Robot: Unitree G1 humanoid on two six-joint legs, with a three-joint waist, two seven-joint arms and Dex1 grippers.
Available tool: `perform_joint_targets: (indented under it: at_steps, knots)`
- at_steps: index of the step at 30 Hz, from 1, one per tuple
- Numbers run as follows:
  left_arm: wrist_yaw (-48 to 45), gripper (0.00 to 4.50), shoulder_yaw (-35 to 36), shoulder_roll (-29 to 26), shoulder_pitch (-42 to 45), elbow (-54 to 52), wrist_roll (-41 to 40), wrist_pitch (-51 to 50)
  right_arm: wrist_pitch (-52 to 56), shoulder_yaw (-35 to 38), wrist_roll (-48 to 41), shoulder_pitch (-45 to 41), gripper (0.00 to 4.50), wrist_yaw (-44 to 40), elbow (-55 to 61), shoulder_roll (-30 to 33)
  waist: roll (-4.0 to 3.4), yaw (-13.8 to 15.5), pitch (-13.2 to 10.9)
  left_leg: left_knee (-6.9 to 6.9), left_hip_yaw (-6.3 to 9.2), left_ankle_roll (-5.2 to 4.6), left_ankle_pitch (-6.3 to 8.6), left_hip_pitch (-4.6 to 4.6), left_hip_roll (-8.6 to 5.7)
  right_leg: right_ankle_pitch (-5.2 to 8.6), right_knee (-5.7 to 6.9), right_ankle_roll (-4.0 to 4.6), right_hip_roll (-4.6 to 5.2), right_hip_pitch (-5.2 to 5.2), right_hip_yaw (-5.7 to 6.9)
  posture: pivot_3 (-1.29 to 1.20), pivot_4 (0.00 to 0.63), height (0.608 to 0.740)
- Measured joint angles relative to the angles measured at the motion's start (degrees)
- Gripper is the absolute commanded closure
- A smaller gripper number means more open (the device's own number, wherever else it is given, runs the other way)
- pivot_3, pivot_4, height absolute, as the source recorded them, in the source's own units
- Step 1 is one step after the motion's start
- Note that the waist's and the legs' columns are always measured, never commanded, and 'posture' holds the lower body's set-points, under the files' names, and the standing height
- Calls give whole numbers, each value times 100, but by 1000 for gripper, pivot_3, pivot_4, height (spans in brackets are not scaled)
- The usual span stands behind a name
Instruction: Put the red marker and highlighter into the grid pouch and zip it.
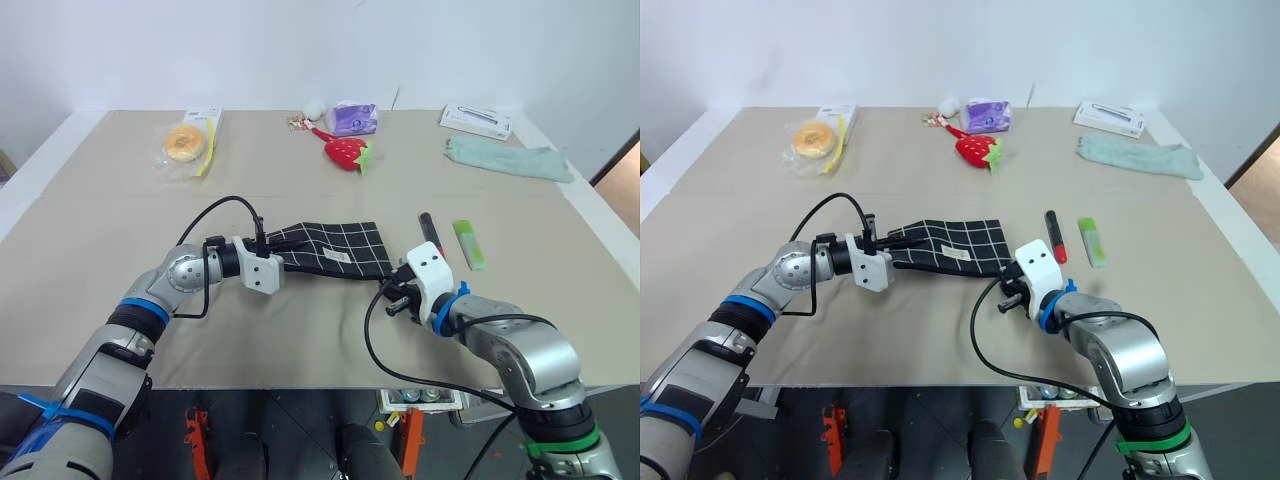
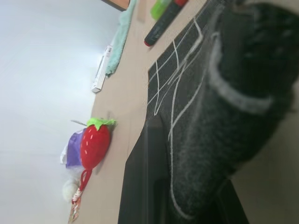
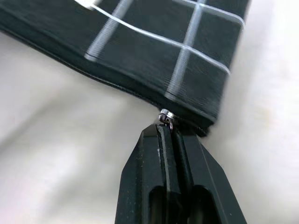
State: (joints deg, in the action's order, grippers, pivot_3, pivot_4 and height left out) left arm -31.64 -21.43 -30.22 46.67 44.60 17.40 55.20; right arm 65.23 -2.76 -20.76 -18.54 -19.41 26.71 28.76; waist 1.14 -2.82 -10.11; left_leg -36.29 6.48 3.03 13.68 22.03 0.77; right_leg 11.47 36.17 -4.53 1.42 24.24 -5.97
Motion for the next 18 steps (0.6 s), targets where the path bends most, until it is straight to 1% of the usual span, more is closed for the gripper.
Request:
perform_joint_targets:
  at_steps: [2,4,6,11,14,15,18]
  knots:
    - [-10,4500,5,2,1,-23,-2,-11,67,1,-62,-1,4455,-19,46,-108,0,-20,0,1,0,-1,1,0,3,0,1,1,-3,2,0,0,150,740]
    - [-11,4500,46,6,0,-28,-3,-30,175,-135,-174,-3,4455,-32,200,-359,0,-38,0,2,1,-1,1,0,9,-1,2,4,-10,5,0,0,150,740]
    - [-11,4500,105,15,1,-37,-10,-48,271,-243,-320,-27,4455,-11,350,-760,-2,-53,-1,2,3,-1,1,0,9,-2,5,6,-12,7,1,0,150,740]
    - [-15,4500,119,14,-1,-58,-16,-57,408,-294,-391,-252,4455,123,416,-1055,-1,-50,-1,-5,2,1,0,5,2,-4,4,5,-4,5,0,0,150,740]
    - [-17,4500,124,14,-6,-76,-22,-61,431,-297,-321,-258,4455,159,402,-814,-1,-45,-1,-4,3,1,0,6,3,-3,4,4,-4,6,1,0,150,740]
    - [-20,4500,126,13,-9,-84,-36,-63,419,-307,-232,-225,4455,142,347,-486,-1,-21,-1,-4,3,1,0,8,1,-2,2,3,-1,6,1,0,150,740]
    - [-22,4500,177,20,-24,-86,-106,-101,365,-275,-144,-102,4455,55,286,-140,-1,0,-1,-2,3,0,0,8,2,-1,2,4,-2,8,1,0,150,740]
